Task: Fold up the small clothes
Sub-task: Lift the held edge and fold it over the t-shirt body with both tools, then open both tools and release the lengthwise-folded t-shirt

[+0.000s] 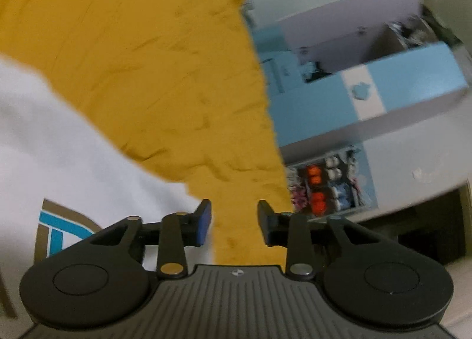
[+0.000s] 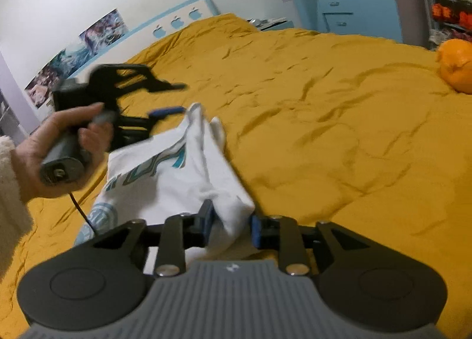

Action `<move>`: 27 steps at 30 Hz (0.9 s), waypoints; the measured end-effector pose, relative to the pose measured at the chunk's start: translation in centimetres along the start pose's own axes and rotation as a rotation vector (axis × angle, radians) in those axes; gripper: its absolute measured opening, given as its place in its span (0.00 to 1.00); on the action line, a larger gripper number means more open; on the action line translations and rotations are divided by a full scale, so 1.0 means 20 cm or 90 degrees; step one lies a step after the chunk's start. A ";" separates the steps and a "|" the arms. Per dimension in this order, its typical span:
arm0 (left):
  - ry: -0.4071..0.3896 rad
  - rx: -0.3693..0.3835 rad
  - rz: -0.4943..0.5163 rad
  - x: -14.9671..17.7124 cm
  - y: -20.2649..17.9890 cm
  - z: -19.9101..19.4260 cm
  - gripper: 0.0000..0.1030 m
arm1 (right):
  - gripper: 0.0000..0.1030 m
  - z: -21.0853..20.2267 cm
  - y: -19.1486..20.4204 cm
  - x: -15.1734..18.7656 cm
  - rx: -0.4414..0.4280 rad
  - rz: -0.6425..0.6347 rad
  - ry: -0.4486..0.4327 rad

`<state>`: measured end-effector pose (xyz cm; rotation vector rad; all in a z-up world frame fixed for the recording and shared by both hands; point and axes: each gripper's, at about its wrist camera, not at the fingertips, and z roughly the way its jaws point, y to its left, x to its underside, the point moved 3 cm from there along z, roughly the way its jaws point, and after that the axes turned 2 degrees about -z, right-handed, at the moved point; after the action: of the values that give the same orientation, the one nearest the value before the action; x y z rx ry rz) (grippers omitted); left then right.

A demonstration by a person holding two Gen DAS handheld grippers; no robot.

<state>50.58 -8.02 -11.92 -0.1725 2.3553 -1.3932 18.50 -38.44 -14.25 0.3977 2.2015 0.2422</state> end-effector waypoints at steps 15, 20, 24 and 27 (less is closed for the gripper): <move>0.085 -0.109 0.206 0.78 0.05 -0.81 0.63 | 0.35 -0.05 0.26 -0.03 -0.099 -0.148 -0.076; 0.072 -0.105 0.187 0.84 0.19 -0.78 0.62 | 0.34 0.08 0.31 0.07 -0.074 -0.209 -0.026; 0.075 -0.096 0.159 0.85 0.28 -0.80 0.49 | 0.32 0.16 0.23 0.11 -0.060 -0.191 0.006; 0.057 -0.096 0.159 0.85 0.24 -0.85 0.55 | 0.33 0.12 0.26 0.05 -0.085 -0.198 -0.015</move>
<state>28.85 3.05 -13.49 0.1415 2.4556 -1.1289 20.80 -33.19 -14.89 -0.0164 2.1736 0.2112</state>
